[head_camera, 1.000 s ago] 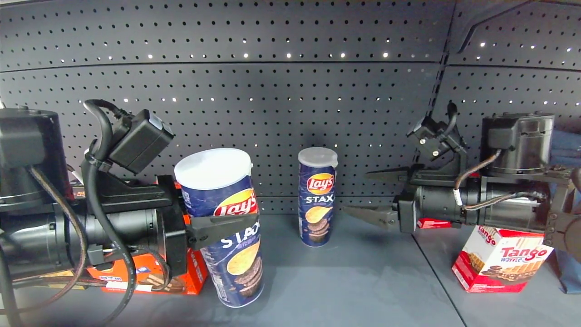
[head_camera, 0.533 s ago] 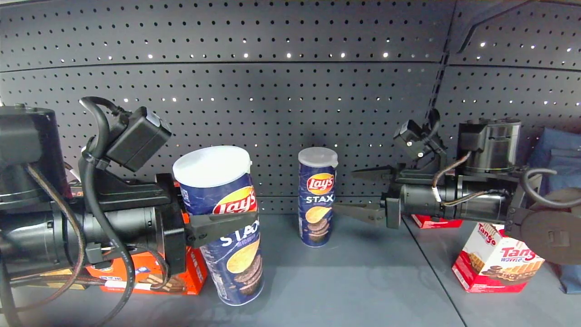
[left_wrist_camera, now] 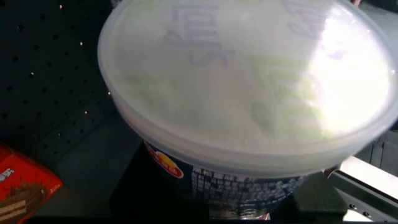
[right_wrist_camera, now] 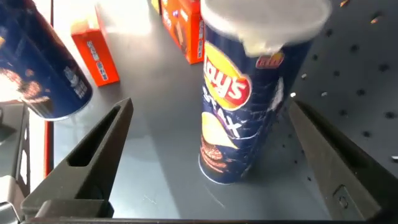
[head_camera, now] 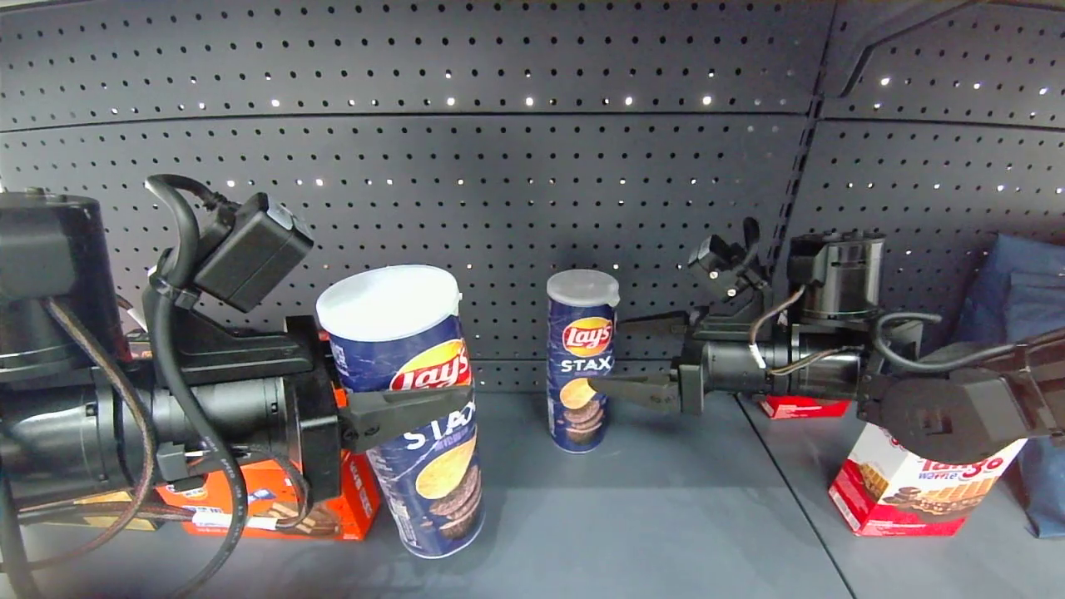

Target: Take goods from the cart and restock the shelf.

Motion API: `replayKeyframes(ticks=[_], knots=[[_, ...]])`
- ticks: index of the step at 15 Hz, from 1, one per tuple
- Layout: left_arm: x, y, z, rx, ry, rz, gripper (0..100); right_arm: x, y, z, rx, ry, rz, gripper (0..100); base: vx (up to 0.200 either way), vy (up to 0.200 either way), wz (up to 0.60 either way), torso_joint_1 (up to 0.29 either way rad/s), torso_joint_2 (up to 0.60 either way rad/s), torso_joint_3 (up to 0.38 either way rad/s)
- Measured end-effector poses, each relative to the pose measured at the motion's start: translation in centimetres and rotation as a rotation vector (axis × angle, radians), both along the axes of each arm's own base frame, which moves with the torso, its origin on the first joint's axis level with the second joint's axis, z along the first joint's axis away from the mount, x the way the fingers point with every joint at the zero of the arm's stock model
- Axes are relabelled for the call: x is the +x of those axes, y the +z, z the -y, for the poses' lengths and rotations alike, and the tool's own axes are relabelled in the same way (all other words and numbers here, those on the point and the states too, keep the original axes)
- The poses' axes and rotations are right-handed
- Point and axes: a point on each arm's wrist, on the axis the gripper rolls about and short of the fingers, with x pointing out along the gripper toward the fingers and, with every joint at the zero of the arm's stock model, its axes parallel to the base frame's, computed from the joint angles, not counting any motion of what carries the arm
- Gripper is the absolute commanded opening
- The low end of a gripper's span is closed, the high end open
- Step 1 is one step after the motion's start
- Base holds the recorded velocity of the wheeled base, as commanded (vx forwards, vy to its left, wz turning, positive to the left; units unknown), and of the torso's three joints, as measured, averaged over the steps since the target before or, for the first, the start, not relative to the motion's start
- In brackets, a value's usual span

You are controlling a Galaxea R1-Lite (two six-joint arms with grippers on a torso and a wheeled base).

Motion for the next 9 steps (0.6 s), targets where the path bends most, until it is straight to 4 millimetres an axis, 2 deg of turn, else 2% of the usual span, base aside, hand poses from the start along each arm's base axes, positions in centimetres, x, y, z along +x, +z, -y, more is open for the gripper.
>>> replayKeyframes(ticks=[4,9], knots=[[0.0,0.0,0.0,0.001,0.000,-0.001,0,1.7,-0.9,-0.8,0.003,0.011,-0.005,100,0.000,0.000,0.00,0.000,0.00,0.000],[0.0,-0.1,0.0,0.002,0.000,-0.004,0,2.4,-1.8,-1.0,-0.008,0.006,-0.023,100,0.000,0.000,0.00,0.000,0.00,0.000]])
